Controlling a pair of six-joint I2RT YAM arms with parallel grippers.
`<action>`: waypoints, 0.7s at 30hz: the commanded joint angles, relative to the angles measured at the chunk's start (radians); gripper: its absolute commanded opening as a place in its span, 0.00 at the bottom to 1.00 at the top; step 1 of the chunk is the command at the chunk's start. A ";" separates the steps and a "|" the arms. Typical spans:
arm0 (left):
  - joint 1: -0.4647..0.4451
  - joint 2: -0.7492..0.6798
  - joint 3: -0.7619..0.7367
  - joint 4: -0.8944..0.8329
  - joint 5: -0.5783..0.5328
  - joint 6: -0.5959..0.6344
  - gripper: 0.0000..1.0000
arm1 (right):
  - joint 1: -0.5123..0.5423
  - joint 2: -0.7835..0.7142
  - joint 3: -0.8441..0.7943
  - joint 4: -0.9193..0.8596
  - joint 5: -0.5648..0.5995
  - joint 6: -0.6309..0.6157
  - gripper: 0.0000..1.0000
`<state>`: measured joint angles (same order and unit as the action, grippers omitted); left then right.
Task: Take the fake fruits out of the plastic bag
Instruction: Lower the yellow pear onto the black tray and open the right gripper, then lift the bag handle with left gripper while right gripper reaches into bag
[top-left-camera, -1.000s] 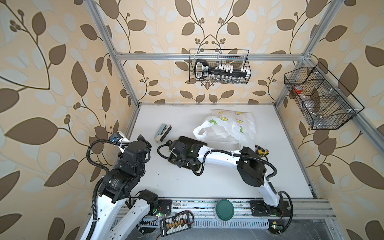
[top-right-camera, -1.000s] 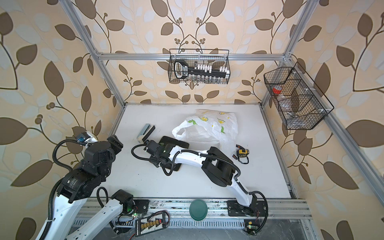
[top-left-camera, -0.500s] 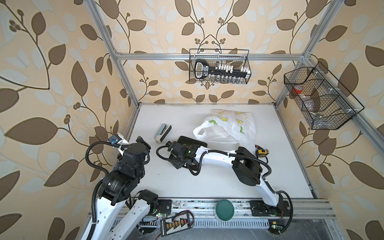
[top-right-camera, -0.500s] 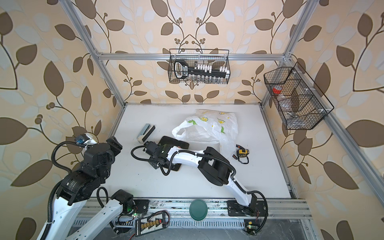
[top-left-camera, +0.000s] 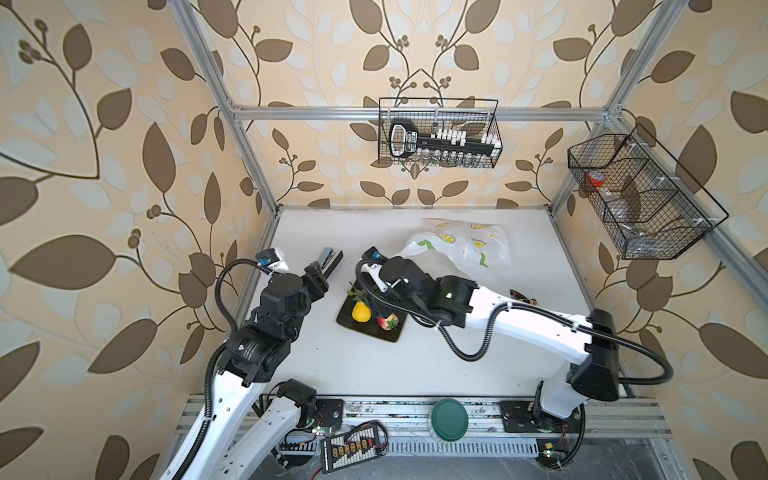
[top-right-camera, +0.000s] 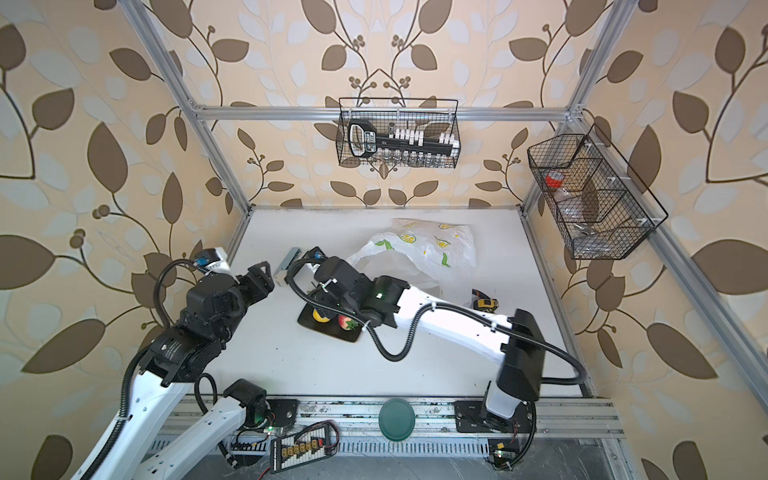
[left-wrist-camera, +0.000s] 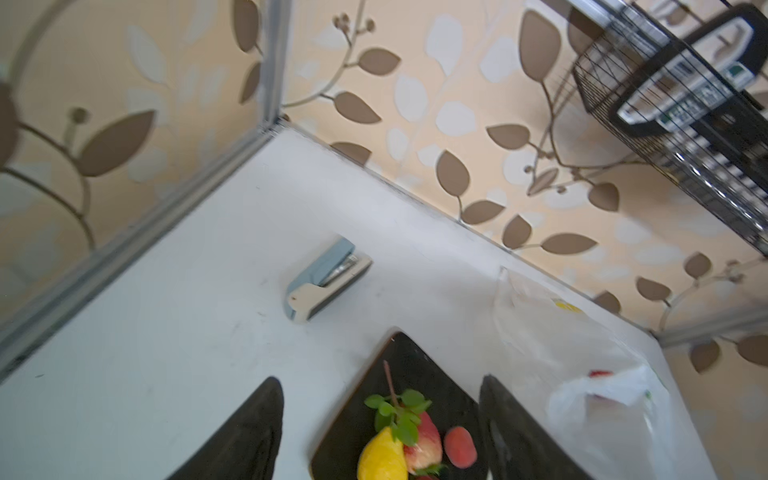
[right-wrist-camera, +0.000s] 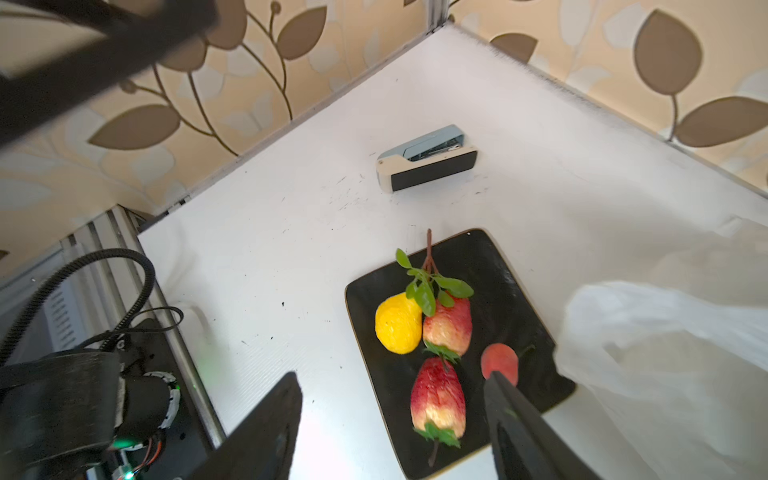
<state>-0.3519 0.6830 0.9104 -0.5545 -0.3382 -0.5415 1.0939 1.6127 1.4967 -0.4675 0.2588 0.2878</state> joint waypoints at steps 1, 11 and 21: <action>0.002 0.081 0.003 0.174 0.334 0.137 0.74 | -0.050 -0.078 -0.123 -0.043 0.088 0.094 0.69; -0.018 0.330 0.012 0.333 0.824 0.188 0.76 | -0.325 -0.429 -0.487 -0.045 0.020 0.290 0.67; -0.052 0.661 0.120 0.371 0.863 0.292 0.70 | -0.397 -0.564 -0.658 0.006 -0.041 0.374 0.65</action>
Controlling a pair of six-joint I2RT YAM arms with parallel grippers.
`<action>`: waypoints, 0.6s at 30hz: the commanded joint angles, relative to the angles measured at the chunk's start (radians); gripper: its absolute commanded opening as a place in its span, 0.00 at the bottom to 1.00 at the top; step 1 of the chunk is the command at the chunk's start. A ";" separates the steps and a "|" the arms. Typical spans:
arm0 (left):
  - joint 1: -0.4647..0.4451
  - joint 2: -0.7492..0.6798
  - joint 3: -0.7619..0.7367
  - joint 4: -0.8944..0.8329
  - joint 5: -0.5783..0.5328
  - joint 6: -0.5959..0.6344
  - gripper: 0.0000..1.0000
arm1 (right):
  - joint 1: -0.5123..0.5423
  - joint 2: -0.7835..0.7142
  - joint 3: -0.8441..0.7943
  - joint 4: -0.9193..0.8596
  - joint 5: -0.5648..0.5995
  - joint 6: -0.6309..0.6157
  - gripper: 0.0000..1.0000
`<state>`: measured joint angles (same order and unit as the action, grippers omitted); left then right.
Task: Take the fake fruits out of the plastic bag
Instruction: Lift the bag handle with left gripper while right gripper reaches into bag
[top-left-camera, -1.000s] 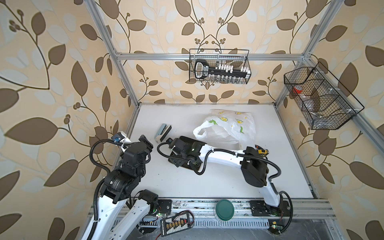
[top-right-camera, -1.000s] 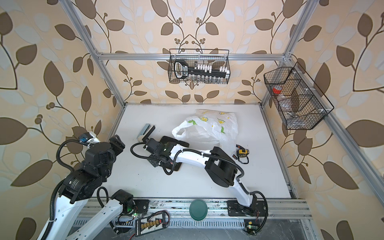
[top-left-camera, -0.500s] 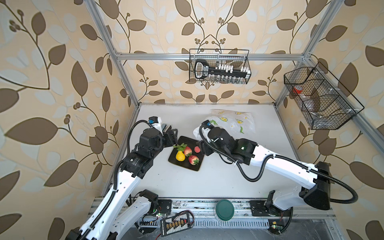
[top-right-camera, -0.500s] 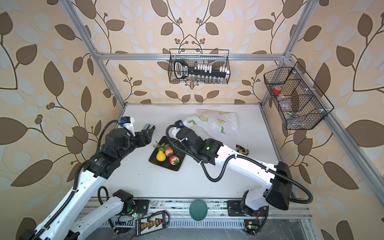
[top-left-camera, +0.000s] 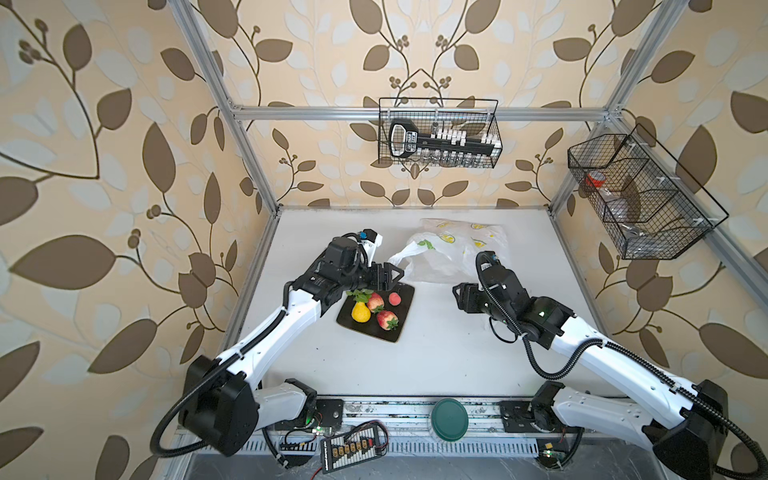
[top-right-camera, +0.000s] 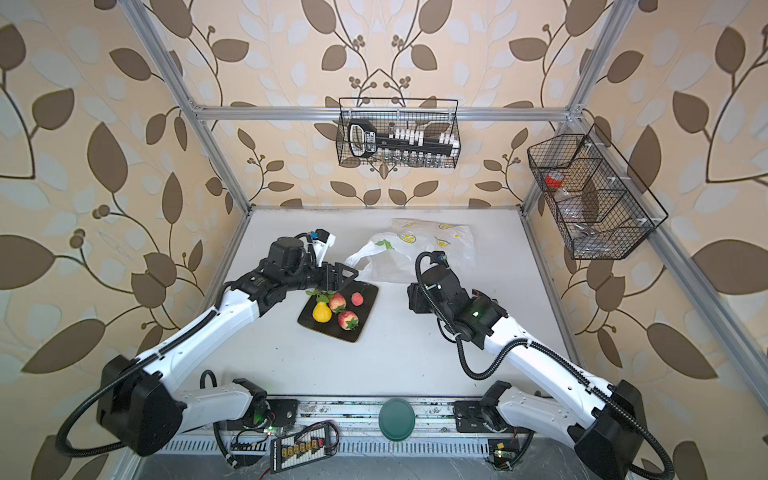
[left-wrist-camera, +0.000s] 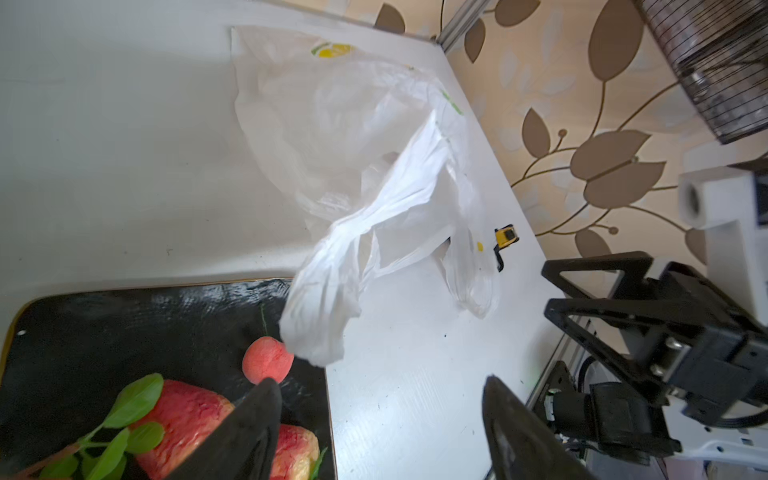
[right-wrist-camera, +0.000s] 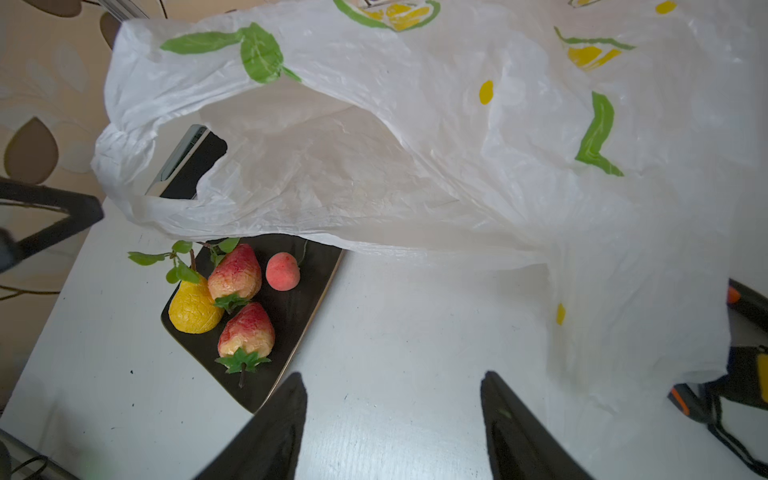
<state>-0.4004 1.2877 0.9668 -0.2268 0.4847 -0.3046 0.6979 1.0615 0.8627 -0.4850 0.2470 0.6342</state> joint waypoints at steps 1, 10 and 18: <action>-0.003 0.081 0.076 0.046 0.035 0.052 0.66 | -0.001 -0.015 -0.033 0.035 -0.035 0.011 0.64; -0.006 0.178 0.109 0.181 0.029 -0.051 0.19 | -0.001 0.023 -0.065 0.233 0.037 -0.425 0.50; -0.025 0.110 0.095 0.217 0.019 -0.070 0.00 | 0.026 0.156 -0.105 0.508 0.130 -1.119 0.49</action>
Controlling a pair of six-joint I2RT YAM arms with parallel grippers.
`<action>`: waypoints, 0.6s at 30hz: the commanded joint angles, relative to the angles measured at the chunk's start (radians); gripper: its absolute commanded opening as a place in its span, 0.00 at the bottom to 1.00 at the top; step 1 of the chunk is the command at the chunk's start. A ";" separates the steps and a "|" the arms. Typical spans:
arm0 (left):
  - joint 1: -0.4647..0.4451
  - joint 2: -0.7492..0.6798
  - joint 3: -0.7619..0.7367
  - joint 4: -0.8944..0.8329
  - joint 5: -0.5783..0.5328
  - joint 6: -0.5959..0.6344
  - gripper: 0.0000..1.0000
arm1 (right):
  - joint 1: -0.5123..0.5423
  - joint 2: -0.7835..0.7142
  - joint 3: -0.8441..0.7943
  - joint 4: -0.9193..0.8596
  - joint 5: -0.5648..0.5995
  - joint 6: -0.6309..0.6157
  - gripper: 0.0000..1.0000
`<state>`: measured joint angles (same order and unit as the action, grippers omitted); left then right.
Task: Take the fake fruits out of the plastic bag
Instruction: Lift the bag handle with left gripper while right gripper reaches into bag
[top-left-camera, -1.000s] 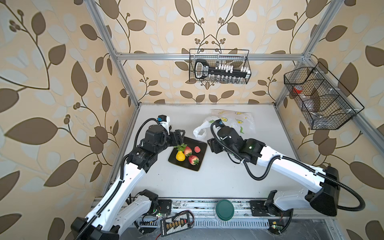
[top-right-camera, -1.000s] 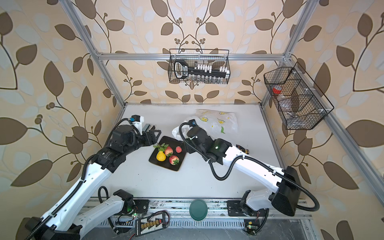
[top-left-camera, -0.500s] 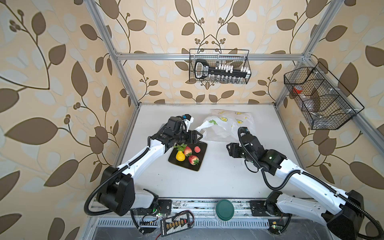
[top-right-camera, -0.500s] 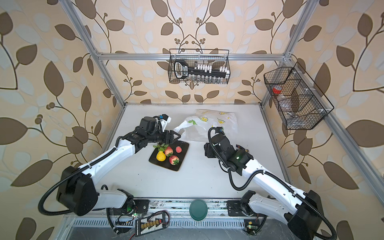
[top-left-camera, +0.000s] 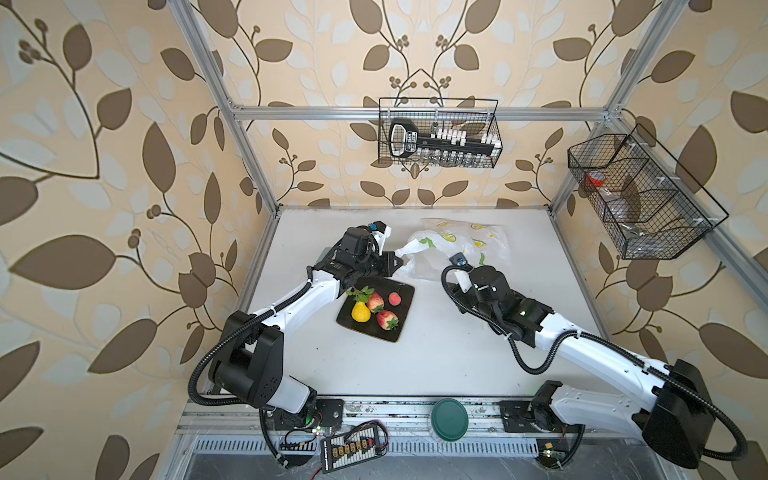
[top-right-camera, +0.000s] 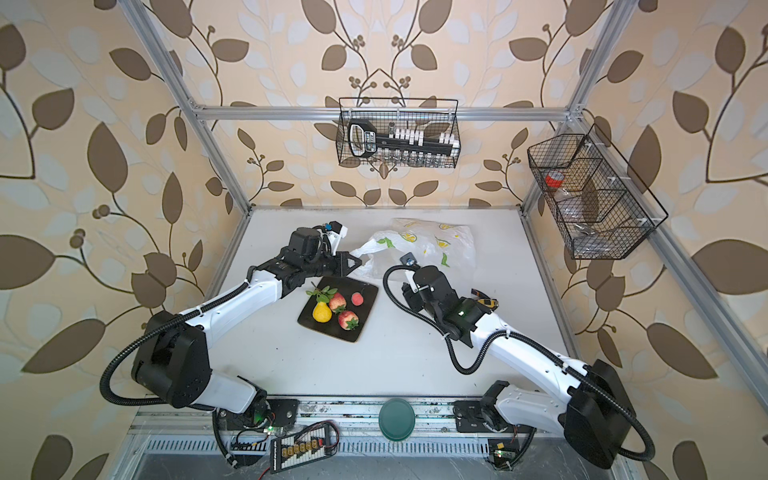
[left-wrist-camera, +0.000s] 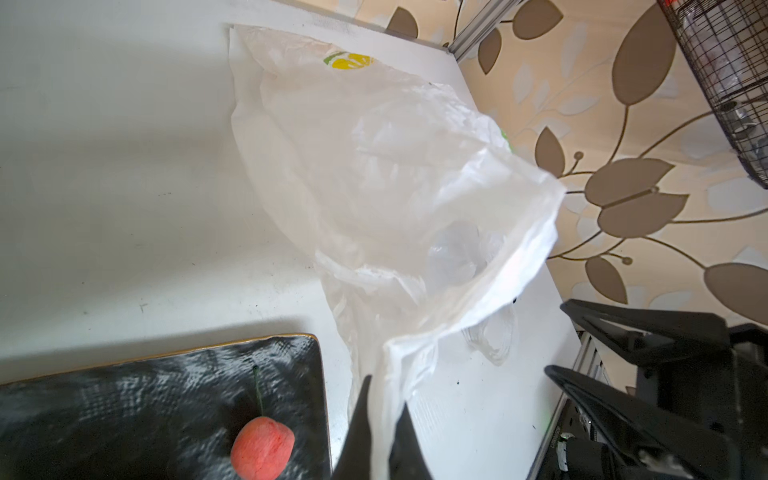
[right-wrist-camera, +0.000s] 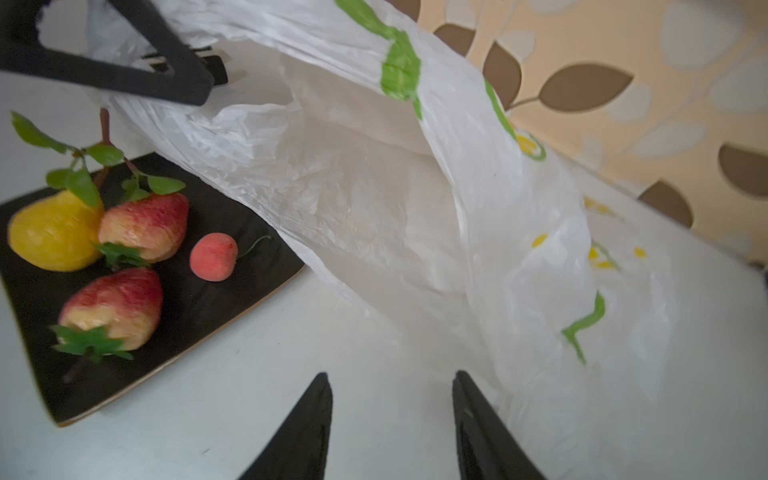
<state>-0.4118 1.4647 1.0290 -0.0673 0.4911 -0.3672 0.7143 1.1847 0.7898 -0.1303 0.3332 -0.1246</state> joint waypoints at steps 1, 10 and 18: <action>-0.017 -0.074 0.032 0.060 0.008 -0.009 0.00 | 0.010 0.054 -0.038 0.180 0.032 -0.417 0.49; -0.040 -0.108 0.030 0.059 -0.015 -0.016 0.00 | -0.059 0.342 0.087 0.288 0.046 -0.581 0.46; -0.041 -0.128 0.011 0.031 -0.049 0.005 0.00 | -0.072 0.343 0.129 0.230 -0.050 -0.586 0.45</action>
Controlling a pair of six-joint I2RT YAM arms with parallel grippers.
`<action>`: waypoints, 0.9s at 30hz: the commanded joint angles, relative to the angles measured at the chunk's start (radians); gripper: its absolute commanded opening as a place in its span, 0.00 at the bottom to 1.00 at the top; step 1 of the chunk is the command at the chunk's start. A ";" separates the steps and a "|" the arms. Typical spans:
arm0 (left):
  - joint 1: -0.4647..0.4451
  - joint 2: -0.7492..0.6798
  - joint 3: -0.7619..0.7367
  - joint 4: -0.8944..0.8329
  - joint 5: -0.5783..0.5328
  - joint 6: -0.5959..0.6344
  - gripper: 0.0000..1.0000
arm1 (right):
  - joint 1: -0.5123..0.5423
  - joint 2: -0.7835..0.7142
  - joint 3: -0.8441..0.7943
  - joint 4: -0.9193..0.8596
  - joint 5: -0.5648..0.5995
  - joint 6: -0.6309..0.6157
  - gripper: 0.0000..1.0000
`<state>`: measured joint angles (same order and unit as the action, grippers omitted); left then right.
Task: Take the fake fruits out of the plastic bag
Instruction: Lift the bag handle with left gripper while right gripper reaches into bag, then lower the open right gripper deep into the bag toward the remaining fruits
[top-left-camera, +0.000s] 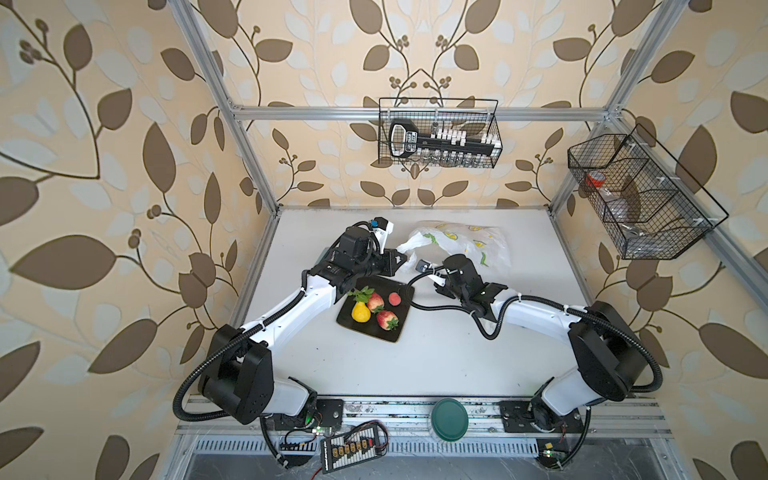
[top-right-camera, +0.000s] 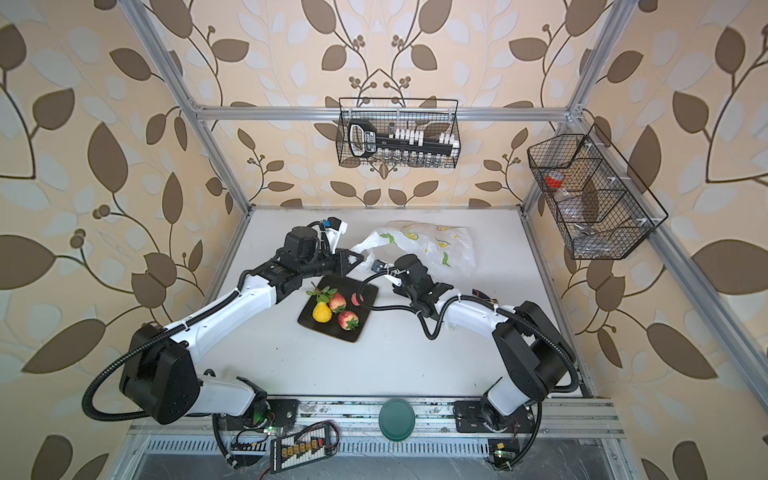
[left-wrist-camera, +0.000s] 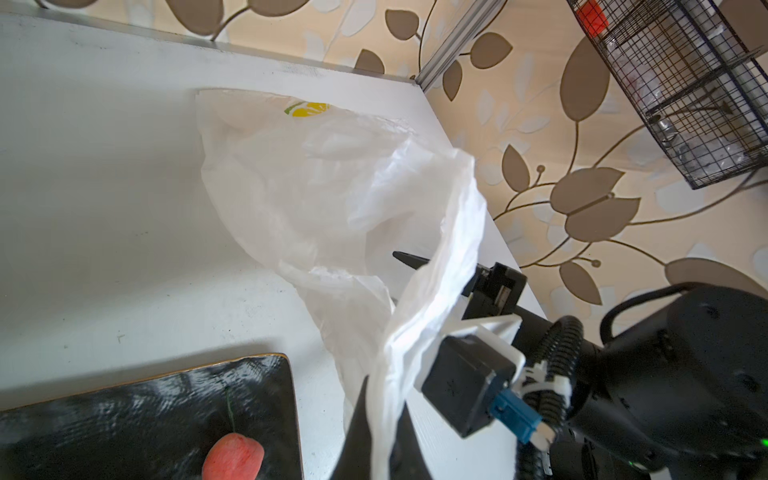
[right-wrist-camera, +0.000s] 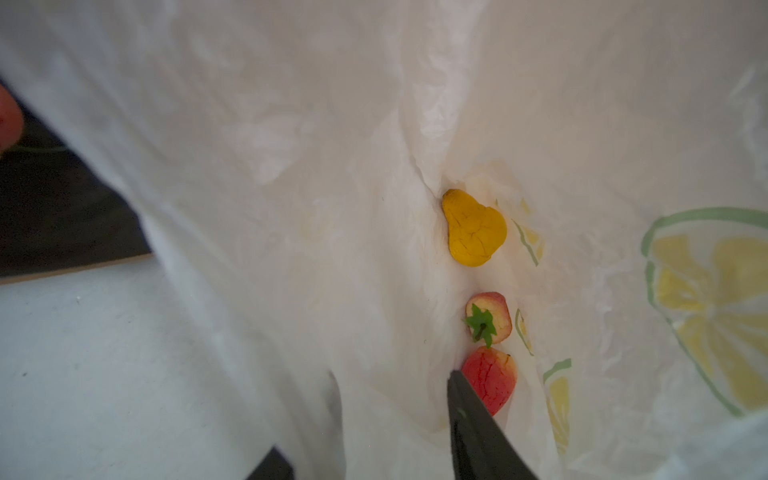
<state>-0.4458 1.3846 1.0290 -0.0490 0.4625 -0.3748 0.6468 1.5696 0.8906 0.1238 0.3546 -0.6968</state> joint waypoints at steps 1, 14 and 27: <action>-0.007 -0.047 0.009 0.012 -0.023 0.012 0.00 | -0.007 -0.063 0.023 -0.044 -0.110 -0.010 0.45; -0.007 -0.045 0.002 0.022 -0.018 -0.005 0.00 | -0.008 -0.192 -0.037 -0.061 -0.198 -0.078 0.37; -0.016 -0.074 0.012 -0.022 -0.002 0.002 0.00 | -0.085 0.152 0.107 0.064 -0.017 -0.049 0.34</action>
<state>-0.4469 1.3472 1.0286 -0.0605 0.4385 -0.3756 0.5625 1.6894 0.9360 0.1448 0.2661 -0.7712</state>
